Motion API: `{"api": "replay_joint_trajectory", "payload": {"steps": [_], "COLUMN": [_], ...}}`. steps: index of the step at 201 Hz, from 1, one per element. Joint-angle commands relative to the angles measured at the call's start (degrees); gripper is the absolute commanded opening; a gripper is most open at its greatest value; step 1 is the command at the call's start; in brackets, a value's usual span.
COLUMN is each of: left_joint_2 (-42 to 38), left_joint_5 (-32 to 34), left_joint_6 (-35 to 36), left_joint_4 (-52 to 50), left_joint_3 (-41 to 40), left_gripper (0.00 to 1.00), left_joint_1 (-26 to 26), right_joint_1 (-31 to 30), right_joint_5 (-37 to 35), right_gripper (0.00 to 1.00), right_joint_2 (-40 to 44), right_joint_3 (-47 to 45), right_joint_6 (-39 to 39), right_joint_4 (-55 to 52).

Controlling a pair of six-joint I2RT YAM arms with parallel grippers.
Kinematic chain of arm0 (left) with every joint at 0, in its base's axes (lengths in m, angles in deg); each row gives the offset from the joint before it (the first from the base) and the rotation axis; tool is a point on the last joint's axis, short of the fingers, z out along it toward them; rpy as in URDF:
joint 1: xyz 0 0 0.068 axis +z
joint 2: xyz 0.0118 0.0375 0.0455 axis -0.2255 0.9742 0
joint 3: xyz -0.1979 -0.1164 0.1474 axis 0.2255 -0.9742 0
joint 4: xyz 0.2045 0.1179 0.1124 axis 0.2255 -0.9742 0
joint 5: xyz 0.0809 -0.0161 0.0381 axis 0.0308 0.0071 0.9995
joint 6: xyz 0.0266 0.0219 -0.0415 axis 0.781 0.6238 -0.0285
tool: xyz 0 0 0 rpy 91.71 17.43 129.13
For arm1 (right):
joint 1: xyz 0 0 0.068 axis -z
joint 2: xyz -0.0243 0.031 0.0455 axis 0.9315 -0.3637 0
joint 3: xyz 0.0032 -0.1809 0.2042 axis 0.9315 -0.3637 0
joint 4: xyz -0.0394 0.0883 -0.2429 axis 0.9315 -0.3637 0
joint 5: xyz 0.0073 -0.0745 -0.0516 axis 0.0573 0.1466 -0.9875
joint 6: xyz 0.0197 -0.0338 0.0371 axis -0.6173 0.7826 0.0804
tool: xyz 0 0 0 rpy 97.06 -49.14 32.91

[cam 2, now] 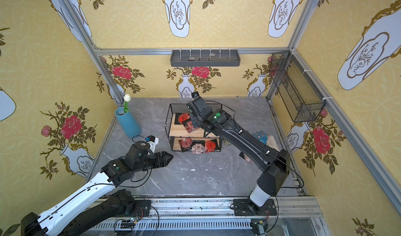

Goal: Remove the tea bags from the shelf
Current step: Adjust the tea bag on the shelf, then pick up the tea bag from the shelf.

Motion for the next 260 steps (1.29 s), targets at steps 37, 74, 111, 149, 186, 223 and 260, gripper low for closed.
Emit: {"api": "replay_joint_trajectory", "payload": {"steps": [37,74,111,149,186,223,260], "left_joint_2": [-0.4,-0.5,-0.4,-0.4,-0.9,-0.9,-0.8], "left_joint_5": [-0.3,-0.1,0.0,-0.3,0.0,-0.3,-0.6], "left_joint_6": [0.2,0.3,0.5,0.6,0.5,0.5,0.4], "left_joint_4": [0.9,0.7,0.8,0.8,0.6,0.9,1.2], "left_joint_3": [0.1,0.0,0.0,0.0,-0.3,-0.4,-0.3], "left_gripper": [0.86,0.86,0.86,0.86,0.86,0.86,0.86], "left_joint_1": [0.0,0.0,0.0,0.0,0.0,0.0,0.0], "right_joint_1": [-1.5,-4.6,-5.2,-5.4,-5.3,-5.3,-5.5], "right_joint_5": [5.4,6.5,9.1,7.3,8.0,9.5,10.3], "right_gripper": [0.00,0.00,0.16,0.55,0.72,0.85,0.98], "right_joint_2": [-3.9,-6.6,-6.8,-5.6,-1.2,5.2,10.5], "right_joint_3": [-0.6,-1.0,-1.6,-0.9,-3.8,-11.1,-20.8], "right_joint_6": [-0.4,-1.7,-2.8,-1.9,1.5,9.6,20.2], "right_joint_4": [0.9,0.7,1.7,0.6,1.1,3.4,11.1]}}
